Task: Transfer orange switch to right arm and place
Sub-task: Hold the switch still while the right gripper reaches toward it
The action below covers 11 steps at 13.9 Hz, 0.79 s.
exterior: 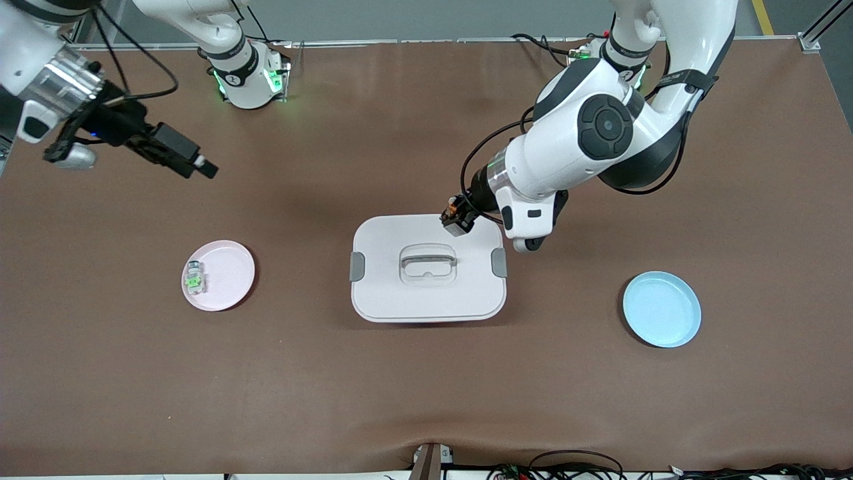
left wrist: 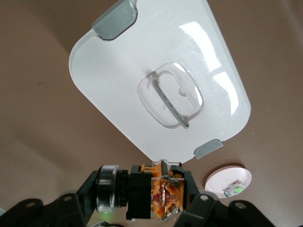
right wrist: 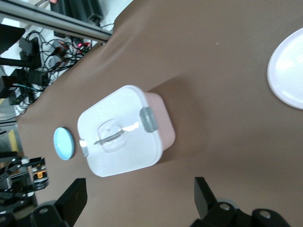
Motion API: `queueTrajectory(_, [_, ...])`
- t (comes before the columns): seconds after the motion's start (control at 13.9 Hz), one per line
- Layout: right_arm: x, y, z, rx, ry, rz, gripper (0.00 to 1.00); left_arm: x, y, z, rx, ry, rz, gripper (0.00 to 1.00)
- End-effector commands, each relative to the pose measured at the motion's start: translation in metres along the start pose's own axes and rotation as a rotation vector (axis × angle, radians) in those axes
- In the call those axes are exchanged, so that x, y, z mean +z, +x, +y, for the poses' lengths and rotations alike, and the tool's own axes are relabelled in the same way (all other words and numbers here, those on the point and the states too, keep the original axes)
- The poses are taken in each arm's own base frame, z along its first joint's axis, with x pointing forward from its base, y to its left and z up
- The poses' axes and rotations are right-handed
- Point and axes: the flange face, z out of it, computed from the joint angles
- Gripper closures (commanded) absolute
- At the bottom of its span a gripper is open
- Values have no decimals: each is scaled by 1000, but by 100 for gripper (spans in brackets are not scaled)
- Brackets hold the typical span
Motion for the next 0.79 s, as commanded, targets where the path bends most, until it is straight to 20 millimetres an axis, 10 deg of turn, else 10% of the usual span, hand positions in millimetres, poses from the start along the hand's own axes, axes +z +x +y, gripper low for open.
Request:
queueTrajectory(0.0, [23,-41,-39,62,75,35,0,-7,-5,4,-19,-26,-14,100])
queueTrajectory(0.29, [72,-89,-94,111,165,116,0,9,-33,7,-67,-40,-25,100])
queueTrajectory(0.72, [145,-127,-122,125,236,176,0,13,-52,6,-119,-40,-30,100])
